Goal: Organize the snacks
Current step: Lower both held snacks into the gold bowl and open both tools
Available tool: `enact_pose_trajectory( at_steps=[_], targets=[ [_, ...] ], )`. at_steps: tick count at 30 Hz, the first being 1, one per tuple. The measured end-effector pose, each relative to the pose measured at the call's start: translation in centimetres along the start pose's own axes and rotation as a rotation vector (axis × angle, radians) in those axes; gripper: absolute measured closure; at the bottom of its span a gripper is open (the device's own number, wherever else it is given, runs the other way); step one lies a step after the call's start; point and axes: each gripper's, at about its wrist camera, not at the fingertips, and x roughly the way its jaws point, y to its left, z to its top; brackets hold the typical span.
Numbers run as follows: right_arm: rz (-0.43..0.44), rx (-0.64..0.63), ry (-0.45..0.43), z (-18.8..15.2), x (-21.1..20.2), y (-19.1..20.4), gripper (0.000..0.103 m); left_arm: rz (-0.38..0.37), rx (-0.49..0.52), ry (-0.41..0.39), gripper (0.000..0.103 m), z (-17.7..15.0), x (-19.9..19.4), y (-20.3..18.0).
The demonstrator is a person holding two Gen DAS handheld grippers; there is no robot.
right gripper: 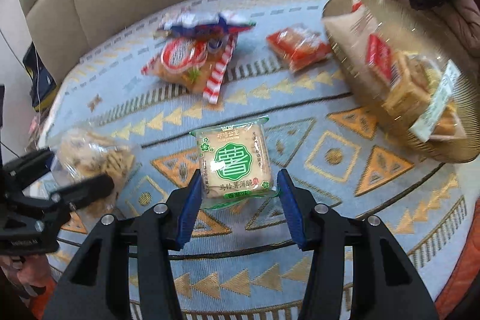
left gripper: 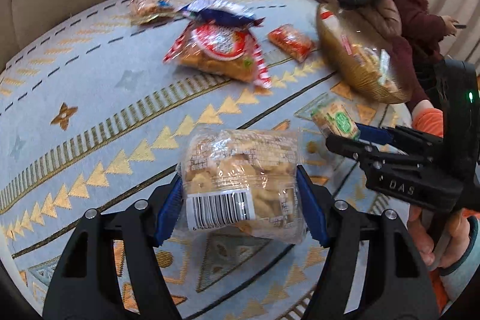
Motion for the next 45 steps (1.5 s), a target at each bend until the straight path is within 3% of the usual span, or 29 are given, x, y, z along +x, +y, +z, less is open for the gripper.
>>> enact_pose_trajectory(
  at_steps=[17,26,34,35,37,38,39,45],
  targets=[
    [0.036,0.175,-0.173,2.4,-6.9,-6.8,0.054,-0.041,0.065,-0.015,0.033,1.8,-0.9,-4.5],
    [-0.068,0.352,-0.293,3.7,-12.3,-13.7,0.054,-0.116,0.146,-0.125,0.033,8.9,-1.9,-10.0],
    [-0.110,0.392,-0.298,6.6,-13.2,-16.5,0.053,-0.166,0.191,-0.169,0.033,15.9,0.6,-15.6],
    [-0.114,0.386,-0.301,7.0,-13.2,-16.7,0.051,-0.173,0.186,-0.171,0.033,16.4,0.9,-15.9],
    [-0.121,0.390,-0.286,7.6,-12.6,-17.4,0.035,-0.176,0.174,-0.177,0.031,17.8,1.9,-16.9],
    [-0.124,0.398,-0.278,7.6,-12.2,-17.7,0.033,-0.175,0.170,-0.181,0.026,18.3,2.5,-17.3],
    [-0.126,0.412,-0.271,7.4,-11.9,-18.1,0.034,-0.167,0.163,-0.184,0.018,18.7,3.0,-17.5],
    [-0.087,0.495,-0.226,5.3,-11.2,-19.5,0.036,-0.166,0.114,-0.128,0.019,18.2,3.7,-16.1]
  ],
)
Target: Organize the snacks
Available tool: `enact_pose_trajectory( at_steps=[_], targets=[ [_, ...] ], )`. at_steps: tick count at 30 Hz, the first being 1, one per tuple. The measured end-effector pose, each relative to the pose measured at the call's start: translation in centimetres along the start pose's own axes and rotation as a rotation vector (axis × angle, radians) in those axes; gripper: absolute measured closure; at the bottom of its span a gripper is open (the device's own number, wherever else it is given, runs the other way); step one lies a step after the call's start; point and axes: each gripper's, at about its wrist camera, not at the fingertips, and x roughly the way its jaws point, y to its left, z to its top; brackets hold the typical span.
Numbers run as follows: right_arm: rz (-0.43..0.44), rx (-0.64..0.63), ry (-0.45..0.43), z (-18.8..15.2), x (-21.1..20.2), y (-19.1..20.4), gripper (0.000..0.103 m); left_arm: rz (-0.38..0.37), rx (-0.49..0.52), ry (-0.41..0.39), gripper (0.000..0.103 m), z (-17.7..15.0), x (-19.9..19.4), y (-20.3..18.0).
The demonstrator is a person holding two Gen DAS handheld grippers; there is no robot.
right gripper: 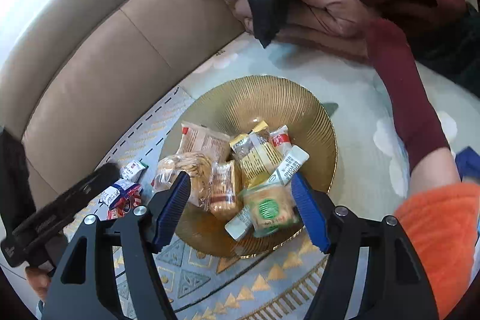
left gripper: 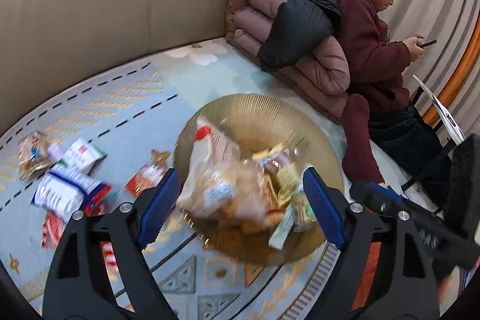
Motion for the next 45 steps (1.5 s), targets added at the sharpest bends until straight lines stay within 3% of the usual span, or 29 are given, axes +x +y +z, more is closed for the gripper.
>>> enact_pose_trajectory(
  at_steps=[4,7,13,16,20,24,30,33,45],
  targets=[
    [0.057,-0.012,0.014,-0.9,-1.6,1.6,0.036,0.032,-0.019,-0.010,0.019,-2.3,-4.4,2.6],
    [0.115,-0.083,0.068,-3.6,-2.6,4.8,0.035,0.073,-0.066,-0.033,0.019,-4.2,-9.1,5.3],
    [0.235,-0.275,0.259,-13.1,-2.0,12.2,0.034,0.224,-0.188,-0.067,0.019,-10.3,-18.1,10.9],
    [0.267,-0.333,0.341,-16.8,-0.6,14.7,0.033,0.286,-0.252,-0.056,0.019,-13.5,-19.9,13.1],
    [0.275,-0.398,0.353,-20.1,0.8,15.4,0.019,0.343,-0.338,-0.029,0.019,-17.6,-19.9,16.1],
    [0.249,-0.401,0.415,-21.9,3.0,14.4,0.019,0.399,-0.437,0.026,0.019,-21.0,-17.8,18.5],
    [0.194,-0.444,0.418,-22.6,4.3,13.9,0.018,0.483,-0.391,0.070,0.018,-21.0,-15.1,18.8],
    [0.158,-0.484,0.410,-23.0,4.8,14.2,0.017,0.469,-0.413,0.102,0.018,-21.4,-14.2,19.1],
    [0.118,-0.516,0.421,-23.6,6.0,14.5,0.014,0.470,-0.372,0.107,0.015,-21.4,-13.9,18.4]
  ],
)
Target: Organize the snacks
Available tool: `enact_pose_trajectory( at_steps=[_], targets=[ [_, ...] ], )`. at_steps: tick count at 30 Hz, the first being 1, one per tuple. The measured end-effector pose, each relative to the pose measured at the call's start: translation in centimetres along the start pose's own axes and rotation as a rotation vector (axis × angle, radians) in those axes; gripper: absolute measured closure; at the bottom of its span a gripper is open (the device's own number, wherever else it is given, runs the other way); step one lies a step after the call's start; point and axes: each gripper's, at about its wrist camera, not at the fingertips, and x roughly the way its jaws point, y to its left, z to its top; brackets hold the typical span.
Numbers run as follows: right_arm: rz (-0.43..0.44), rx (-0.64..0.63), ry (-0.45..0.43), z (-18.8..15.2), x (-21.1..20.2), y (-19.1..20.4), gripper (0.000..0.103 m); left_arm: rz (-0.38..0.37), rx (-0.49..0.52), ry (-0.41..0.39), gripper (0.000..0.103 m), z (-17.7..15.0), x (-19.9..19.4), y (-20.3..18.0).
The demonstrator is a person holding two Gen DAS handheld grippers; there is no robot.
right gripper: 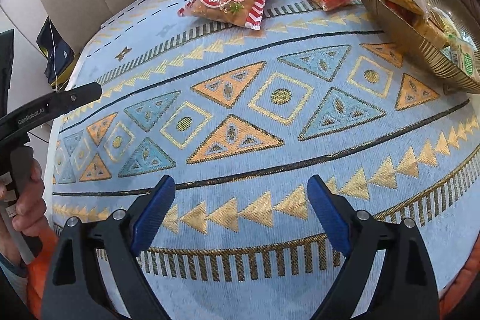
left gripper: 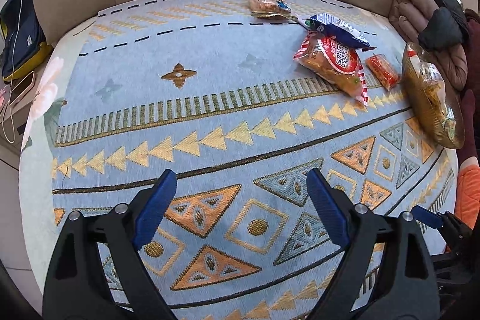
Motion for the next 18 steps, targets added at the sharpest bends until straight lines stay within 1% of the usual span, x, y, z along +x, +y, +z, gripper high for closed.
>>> enact_pose_trajectory(
  at_steps=[8,18],
  targets=[
    [-0.011,-0.004,0.004,-0.09,0.19,-0.08,0.014,-0.011,-0.016,-0.012,0.015,0.15,-0.47,0.11],
    [-0.011,-0.013,-0.003,-0.09,0.00,0.02,0.014,-0.012,-0.011,-0.014,0.014,0.18,-0.57,0.02]
  ],
)
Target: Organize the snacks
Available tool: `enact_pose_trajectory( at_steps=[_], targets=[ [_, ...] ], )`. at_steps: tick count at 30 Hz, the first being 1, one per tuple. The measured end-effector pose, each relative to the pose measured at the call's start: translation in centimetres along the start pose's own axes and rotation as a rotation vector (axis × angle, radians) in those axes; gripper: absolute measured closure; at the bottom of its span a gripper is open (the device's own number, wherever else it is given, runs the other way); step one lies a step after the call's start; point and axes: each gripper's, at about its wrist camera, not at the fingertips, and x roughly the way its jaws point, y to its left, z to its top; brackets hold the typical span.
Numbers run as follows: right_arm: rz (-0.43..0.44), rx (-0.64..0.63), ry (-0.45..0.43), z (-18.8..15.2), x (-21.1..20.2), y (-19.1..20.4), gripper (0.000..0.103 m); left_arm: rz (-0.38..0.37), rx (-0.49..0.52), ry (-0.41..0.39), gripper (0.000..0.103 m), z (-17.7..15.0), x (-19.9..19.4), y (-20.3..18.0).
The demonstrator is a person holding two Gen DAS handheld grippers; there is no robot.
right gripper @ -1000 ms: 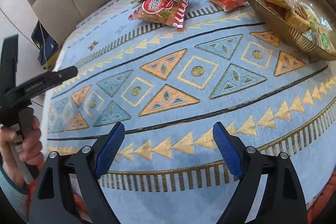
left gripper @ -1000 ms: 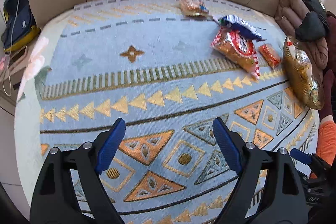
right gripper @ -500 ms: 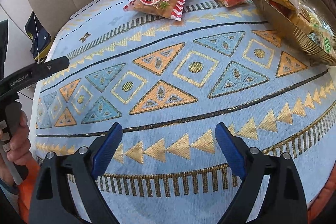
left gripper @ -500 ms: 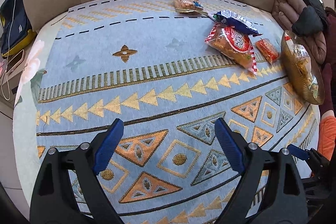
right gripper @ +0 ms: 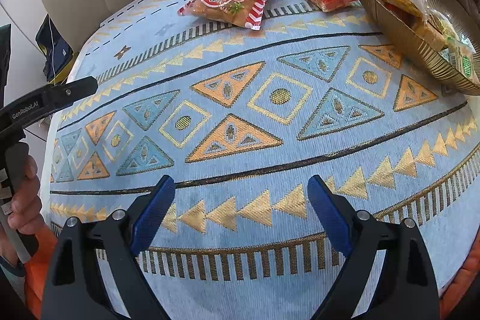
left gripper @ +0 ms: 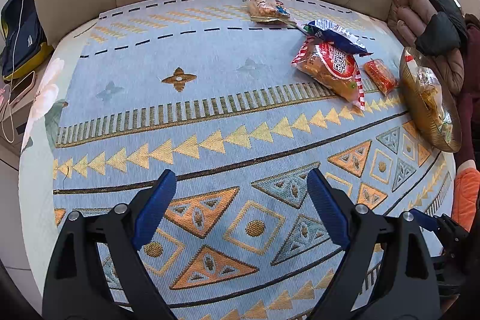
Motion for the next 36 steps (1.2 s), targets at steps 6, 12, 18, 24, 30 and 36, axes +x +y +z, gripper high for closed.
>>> enact_pose_trajectory(
  at_steps=[6,12,18,24,30,36],
  targets=[
    [0.003,0.003,-0.005,-0.01,-0.14,0.14,0.014,0.007,0.012,0.004,0.014,-0.08,0.05,-0.24],
    [0.004,0.004,-0.001,-0.10,-0.10,0.20,0.014,0.011,0.019,0.002,0.014,-0.06,0.02,-0.32],
    [0.001,0.000,0.004,-0.15,0.15,0.25,0.014,0.009,0.017,0.002,0.014,-0.05,-0.03,-0.35],
    [0.002,-0.008,0.010,-0.15,0.34,0.35,0.014,0.007,0.016,-0.003,0.014,-0.07,-0.16,-0.37],
    [0.002,-0.010,0.008,-0.19,0.32,0.46,0.014,0.004,0.016,-0.002,0.014,-0.04,-0.21,-0.46],
    [0.001,-0.010,-0.019,0.13,-0.58,0.22,0.014,-0.016,0.015,-0.016,0.014,0.12,-0.84,-0.77]
  ],
)
